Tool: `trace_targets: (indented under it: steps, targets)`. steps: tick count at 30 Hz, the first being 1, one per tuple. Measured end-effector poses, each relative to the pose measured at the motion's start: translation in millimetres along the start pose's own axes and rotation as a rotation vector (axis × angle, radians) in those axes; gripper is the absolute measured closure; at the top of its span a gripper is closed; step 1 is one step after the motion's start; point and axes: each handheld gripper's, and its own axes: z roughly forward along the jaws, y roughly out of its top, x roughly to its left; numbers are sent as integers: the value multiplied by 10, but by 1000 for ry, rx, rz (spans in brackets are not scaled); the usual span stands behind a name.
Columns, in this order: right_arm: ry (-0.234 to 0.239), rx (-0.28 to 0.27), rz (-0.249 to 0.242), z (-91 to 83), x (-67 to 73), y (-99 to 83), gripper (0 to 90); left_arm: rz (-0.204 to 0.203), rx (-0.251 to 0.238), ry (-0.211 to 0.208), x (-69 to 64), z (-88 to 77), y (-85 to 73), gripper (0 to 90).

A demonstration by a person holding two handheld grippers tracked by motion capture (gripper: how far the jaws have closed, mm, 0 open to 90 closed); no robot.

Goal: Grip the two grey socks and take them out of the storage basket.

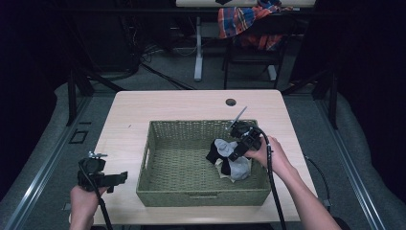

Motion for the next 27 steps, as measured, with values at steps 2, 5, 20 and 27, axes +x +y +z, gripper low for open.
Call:
trace_targets:
  steps: [2,5,20,27]
  targets:
    - [-16,15,-25,15,26,10,421,-1,-1,0,-3,5,2,48]
    - [-15,22,-34,39,37,12,451,0,-2,0,-6,5,2,48]
    - [2,56,-69,172,101,43,847,-4,2,4,-3,10,3,48]
    - [37,-1,-37,49,65,11,855,-3,1,3,-10,13,5,48]
